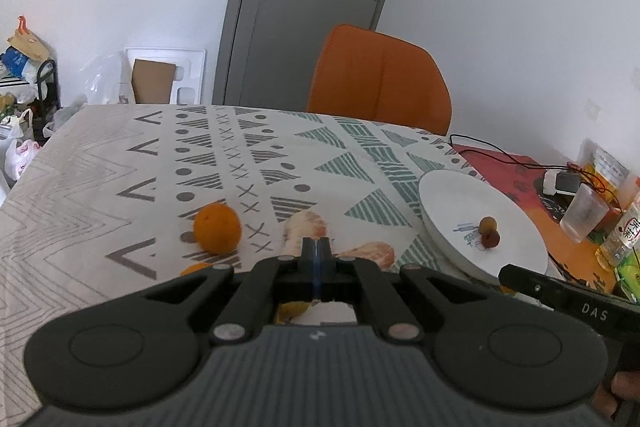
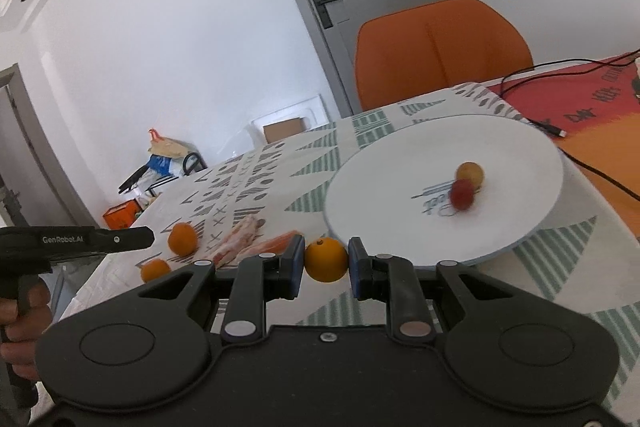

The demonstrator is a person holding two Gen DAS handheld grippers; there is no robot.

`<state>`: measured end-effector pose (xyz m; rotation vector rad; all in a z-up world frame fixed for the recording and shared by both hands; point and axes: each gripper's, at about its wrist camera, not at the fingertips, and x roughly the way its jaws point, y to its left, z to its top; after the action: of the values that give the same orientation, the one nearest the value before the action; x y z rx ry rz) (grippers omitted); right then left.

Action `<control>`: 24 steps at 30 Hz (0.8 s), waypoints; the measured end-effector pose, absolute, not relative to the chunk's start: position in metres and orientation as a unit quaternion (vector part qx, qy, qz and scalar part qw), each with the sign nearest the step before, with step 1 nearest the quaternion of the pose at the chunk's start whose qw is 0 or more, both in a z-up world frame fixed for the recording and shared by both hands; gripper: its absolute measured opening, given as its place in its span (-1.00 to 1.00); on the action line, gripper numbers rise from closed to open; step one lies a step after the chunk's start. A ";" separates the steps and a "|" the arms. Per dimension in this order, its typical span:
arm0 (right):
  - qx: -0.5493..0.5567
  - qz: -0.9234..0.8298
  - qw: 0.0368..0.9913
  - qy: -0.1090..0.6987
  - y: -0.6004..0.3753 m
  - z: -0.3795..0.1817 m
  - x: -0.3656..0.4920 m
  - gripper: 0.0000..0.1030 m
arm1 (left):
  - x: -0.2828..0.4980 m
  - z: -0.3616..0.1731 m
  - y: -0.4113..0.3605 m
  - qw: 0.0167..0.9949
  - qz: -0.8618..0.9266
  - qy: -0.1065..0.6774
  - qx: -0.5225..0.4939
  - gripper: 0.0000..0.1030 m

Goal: Organize fruits
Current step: 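Carry the plum and mandarin in both grippers over the white plate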

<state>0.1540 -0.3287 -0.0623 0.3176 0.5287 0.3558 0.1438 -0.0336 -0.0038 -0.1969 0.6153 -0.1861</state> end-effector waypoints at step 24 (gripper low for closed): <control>0.155 0.188 0.932 0.269 -0.321 -0.067 0.159 -0.58 | 0.135 -0.019 -0.002 0.941 -0.010 0.325 -0.088 0.03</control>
<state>0.1587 -0.3205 -0.0670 0.3176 0.5503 0.3846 0.1349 -0.0022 -0.0192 -0.1803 0.6637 -0.0201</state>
